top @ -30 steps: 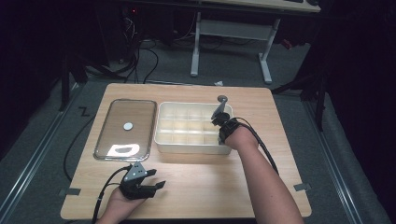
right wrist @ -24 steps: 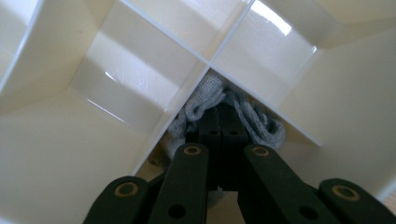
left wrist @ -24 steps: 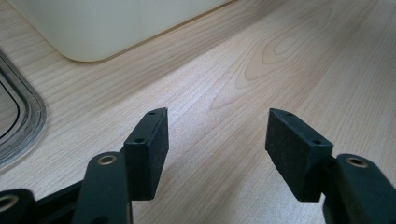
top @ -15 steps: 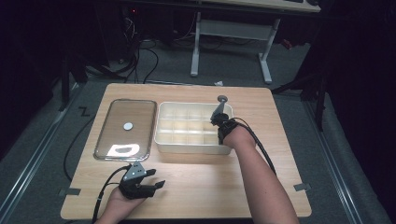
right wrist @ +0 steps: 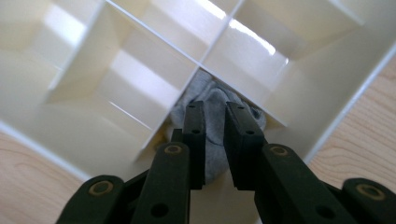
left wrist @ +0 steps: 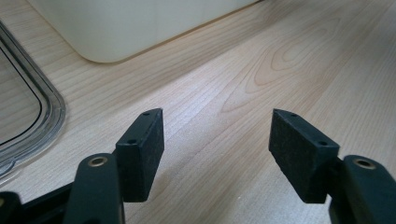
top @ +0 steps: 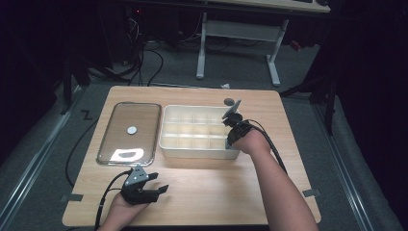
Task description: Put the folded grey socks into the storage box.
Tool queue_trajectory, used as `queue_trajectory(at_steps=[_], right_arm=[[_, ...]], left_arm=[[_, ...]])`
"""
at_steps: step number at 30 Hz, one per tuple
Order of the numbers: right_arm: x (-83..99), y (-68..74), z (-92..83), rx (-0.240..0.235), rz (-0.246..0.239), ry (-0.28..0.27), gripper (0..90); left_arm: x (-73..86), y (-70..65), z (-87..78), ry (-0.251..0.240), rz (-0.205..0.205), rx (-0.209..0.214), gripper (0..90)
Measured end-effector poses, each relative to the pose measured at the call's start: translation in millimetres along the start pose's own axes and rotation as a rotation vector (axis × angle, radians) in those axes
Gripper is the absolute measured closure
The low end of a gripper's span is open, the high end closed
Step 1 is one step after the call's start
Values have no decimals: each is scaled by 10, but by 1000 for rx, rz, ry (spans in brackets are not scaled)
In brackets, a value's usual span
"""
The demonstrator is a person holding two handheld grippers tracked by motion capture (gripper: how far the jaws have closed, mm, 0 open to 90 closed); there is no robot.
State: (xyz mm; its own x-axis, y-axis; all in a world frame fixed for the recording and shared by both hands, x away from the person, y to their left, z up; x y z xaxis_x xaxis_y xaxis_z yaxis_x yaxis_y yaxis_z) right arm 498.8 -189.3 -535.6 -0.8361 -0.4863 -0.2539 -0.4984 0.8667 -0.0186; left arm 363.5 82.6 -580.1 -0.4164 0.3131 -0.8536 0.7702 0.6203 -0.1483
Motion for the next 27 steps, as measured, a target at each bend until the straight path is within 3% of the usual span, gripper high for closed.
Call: queue_trajectory(at_steps=[8, 9, 13, 15, 19, 21, 24, 25, 27], right_arm=[[12, 8, -166, 8, 16, -126, 726], [40, 3, -219, 22, 30, -167, 705], [101, 28, -314, 13, 46, -246, 653], [114, 36, -345, 19, 44, -271, 640], [168, 114, -510, 33, 24, -375, 611], [196, 144, -526, 6, 33, -403, 600], [237, 150, -518, 28, 17, -412, 582], [291, 157, -506, 38, 18, -451, 567], [360, 178, -473, 14, 34, -478, 557]], left_arm=[[1, -9, -4, 4, 16, -7, 351], [-2, -3, -4, 2, 10, -6, 350], [1, 0, -1, 1, 6, -7, 350], [2, -5, 0, 2, 9, -6, 350], [-25, -49, 4, -4, 17, -1, 348], [-13, -57, 8, 6, 25, -2, 348], [7, -58, 16, 10, 24, -5, 346], [9, -60, 14, 10, 14, -4, 344], [-8, -72, 3, -2, 8, -2, 341]])
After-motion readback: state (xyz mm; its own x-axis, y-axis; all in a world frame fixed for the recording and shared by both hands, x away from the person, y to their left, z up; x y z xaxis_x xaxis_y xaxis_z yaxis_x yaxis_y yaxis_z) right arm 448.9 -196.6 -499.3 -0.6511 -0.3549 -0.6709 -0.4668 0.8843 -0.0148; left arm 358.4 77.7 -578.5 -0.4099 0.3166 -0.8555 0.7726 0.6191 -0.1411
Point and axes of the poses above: each handheld gripper's, and its own axes: z roughly forward along the jaws, x roughly out of its underside, y roughly to its left, the point moved 10 cm from there along z, roughly forward along the jaws, and after that the axes turned 4 degrees about -y, right-handed, at the moved point
